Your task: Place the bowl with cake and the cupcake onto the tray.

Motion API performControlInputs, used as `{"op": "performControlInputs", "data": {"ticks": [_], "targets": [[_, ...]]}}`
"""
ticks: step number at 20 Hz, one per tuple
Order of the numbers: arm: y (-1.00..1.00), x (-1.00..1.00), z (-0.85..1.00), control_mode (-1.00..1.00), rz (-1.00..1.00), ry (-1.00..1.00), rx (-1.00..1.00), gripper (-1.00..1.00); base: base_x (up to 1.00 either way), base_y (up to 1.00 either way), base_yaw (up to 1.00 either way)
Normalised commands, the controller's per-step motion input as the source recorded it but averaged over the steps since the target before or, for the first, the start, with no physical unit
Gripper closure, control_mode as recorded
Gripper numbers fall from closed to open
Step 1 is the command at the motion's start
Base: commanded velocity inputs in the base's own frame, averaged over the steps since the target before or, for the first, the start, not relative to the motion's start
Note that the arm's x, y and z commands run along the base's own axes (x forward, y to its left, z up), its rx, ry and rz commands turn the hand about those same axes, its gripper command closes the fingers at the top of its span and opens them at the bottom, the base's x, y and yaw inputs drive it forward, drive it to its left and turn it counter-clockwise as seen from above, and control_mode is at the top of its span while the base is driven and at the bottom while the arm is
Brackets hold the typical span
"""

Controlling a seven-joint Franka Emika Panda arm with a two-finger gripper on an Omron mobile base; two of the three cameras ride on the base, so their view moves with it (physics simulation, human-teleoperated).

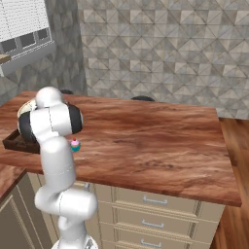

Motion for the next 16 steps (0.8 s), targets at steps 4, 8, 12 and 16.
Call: {"op": "performControlInputs", "data": {"ticks": [4,8,12,16], "targets": [[0.00,-0.03,-0.41,-1.00,0.02,0.04,-0.01,1.00,0.00,0.00,0.00],[0.00,0.00,-0.50,-1.00,0.00,0.06,0.00,1.00,0.00,0.00,0.00],[0.00,0.00,-0.47,-1.00,0.01,0.05,0.00,1.00,0.00,0.00,0.00],[0.00,0.01,-0.42,-1.00,0.02,0.04,0.00,1.00,0.00,0.00,0.00]]}}
